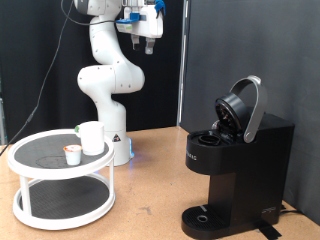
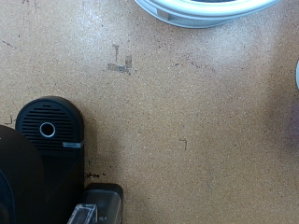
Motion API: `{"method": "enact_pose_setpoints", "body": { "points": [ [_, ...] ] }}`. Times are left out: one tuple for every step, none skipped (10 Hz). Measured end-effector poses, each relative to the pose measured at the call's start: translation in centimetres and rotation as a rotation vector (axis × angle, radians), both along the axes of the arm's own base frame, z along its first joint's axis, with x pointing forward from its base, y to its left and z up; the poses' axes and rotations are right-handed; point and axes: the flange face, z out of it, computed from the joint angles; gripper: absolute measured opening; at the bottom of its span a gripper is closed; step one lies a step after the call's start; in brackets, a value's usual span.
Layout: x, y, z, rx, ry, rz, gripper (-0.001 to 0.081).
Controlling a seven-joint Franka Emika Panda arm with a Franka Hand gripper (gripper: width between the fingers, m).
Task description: Make a cup of coffee with the keurig machine
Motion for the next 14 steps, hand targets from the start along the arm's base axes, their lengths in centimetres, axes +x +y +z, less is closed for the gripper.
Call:
{"method": "enact_pose_setpoints", "body": {
  "points": [
    [0.0, -0.1, 0.0, 0.001, 0.000, -0.003, 0.0734],
    [0.0, -0.6, 0.0, 0.007, 0.002, -0.012, 0.0734],
    [0.0, -1.6, -0.1, 0.018, 0.002, -0.021, 0.0734],
    [-0.1, -3.2, -0.1, 0.020, 0.002, -0.026, 0.0734],
    [-0.3, -5.0, -0.2, 0.020, 0.003, -0.024, 0.0734],
    [-0.5, -6.7, -0.3, 0.020, 0.006, -0.016, 0.0734],
    [-0.7, -8.4, -0.5, 0.022, 0.010, -0.008, 0.0734],
    [-0.9, -10.1, -0.6, 0.022, 0.012, -0.006, 0.0734],
    [-0.9, -10.8, -0.7, 0.027, 0.014, -0.002, 0.0734],
    [-0.9, -10.8, -0.7, 0.027, 0.014, -0.002, 0.0734],
    [-0.9, -10.9, -0.8, 0.030, 0.009, -0.001, 0.0734],
    [-0.9, -11.4, -0.9, 0.036, 0.002, -0.006, 0.0734],
    [-1.0, -12.3, -1.0, 0.047, -0.003, -0.011, 0.0734],
    [-1.3, -13.5, -1.2, 0.055, -0.008, -0.021, 0.0734]
  ]
}}
